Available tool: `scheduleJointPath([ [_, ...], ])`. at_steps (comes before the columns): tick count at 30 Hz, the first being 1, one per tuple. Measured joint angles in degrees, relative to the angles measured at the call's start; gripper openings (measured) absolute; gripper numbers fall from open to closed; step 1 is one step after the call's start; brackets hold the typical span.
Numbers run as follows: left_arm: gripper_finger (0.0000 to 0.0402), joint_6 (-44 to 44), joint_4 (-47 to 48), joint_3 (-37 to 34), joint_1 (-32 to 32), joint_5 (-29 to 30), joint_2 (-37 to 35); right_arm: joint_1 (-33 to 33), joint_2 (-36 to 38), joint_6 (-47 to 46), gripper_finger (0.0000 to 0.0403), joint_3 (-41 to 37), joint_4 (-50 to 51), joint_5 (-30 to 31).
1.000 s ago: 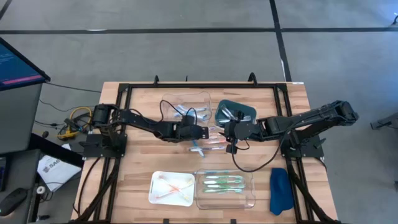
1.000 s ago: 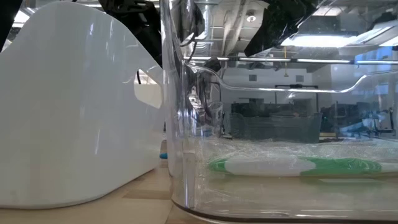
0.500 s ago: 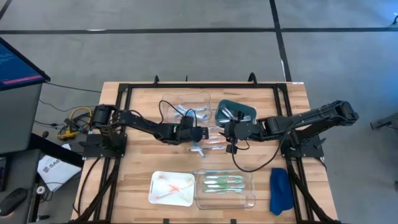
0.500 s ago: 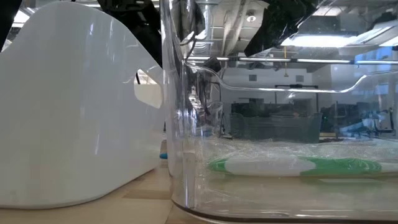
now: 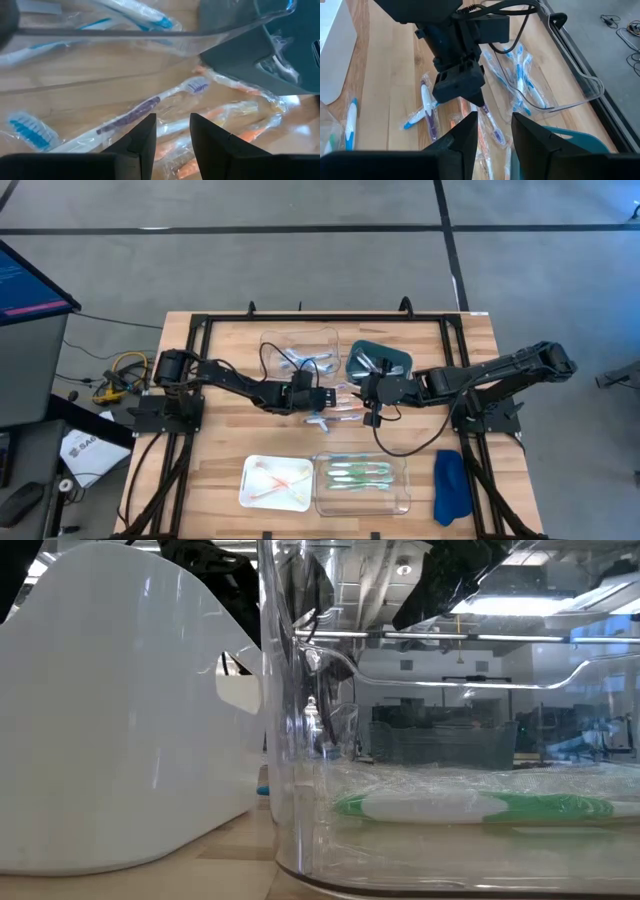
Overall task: Pick & Place Toothbrushes
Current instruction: Put the orange toothbrush into the white bin
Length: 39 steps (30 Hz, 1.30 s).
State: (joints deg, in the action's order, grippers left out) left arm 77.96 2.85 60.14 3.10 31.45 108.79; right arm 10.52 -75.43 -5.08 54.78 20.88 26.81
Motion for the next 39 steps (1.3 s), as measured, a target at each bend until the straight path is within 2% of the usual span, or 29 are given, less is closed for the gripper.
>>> scheduleJointPath([
  [21, 0.0113, -1.43, 0.11, -0.02, -1.47, -0.84, 0.55, 0.00, -0.01, 0.00, 0.0113, 0.00, 0.05, 0.00],
  [39, 0.0113, -1.34, 0.09, -0.02, -0.93, 1.43, 0.85, 0.00, 0.00, 0.00, 0.0113, 0.00, 0.03, 0.00],
])
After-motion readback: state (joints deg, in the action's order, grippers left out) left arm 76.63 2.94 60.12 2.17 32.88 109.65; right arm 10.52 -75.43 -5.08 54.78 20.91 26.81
